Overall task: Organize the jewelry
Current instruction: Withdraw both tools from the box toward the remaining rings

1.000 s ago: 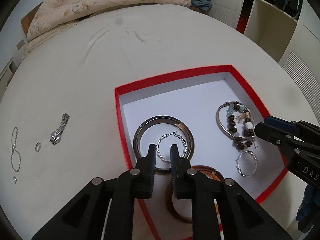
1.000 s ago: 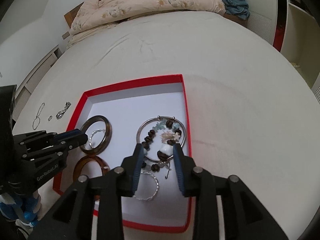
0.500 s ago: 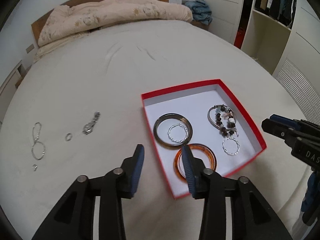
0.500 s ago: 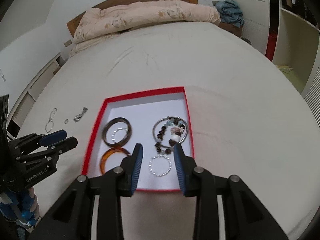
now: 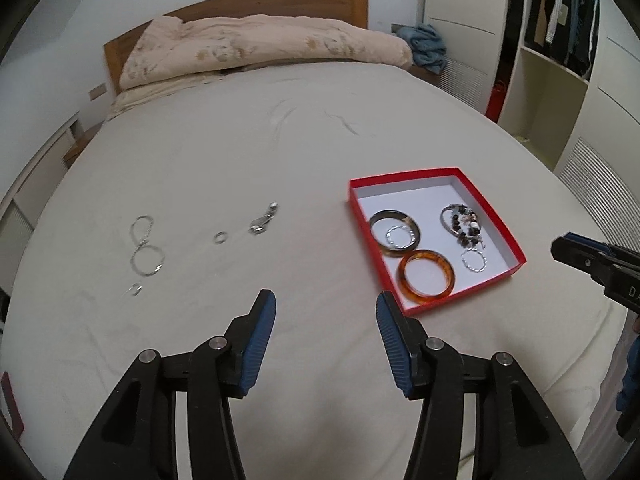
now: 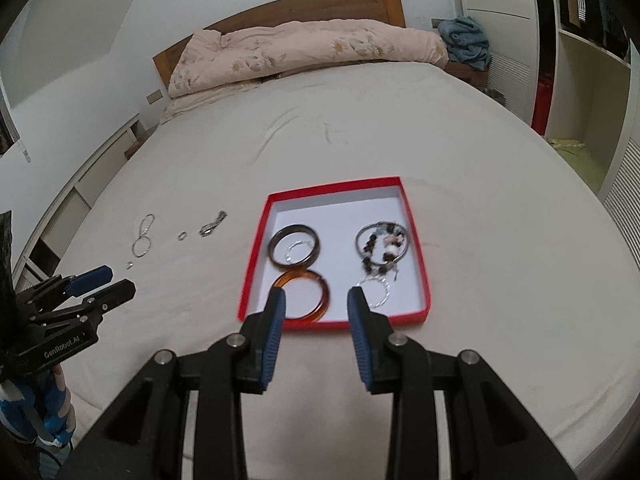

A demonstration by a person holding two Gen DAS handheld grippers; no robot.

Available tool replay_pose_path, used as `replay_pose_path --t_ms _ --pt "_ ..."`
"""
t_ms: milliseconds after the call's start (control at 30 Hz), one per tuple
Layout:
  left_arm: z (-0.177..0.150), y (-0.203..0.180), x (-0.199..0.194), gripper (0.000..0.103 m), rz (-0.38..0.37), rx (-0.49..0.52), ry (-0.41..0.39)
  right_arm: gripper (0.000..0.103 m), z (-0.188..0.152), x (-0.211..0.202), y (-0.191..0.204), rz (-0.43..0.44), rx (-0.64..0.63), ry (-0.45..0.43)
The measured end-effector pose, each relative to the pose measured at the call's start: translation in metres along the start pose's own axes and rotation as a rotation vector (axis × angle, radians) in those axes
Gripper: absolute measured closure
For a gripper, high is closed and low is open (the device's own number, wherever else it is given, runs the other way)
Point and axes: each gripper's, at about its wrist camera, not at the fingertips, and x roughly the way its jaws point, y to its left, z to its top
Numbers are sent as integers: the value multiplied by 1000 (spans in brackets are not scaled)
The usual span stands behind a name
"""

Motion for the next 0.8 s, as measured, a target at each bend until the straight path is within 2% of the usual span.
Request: replay_pose_path --t_ms 600,800 --pt "-49 47 -71 45 60 -79 -78 72 -34 -51 67 42 -61 -26" --pt "-80 65 -86 45 77 -124 -83 72 -47 -62 87 59 -81 -24"
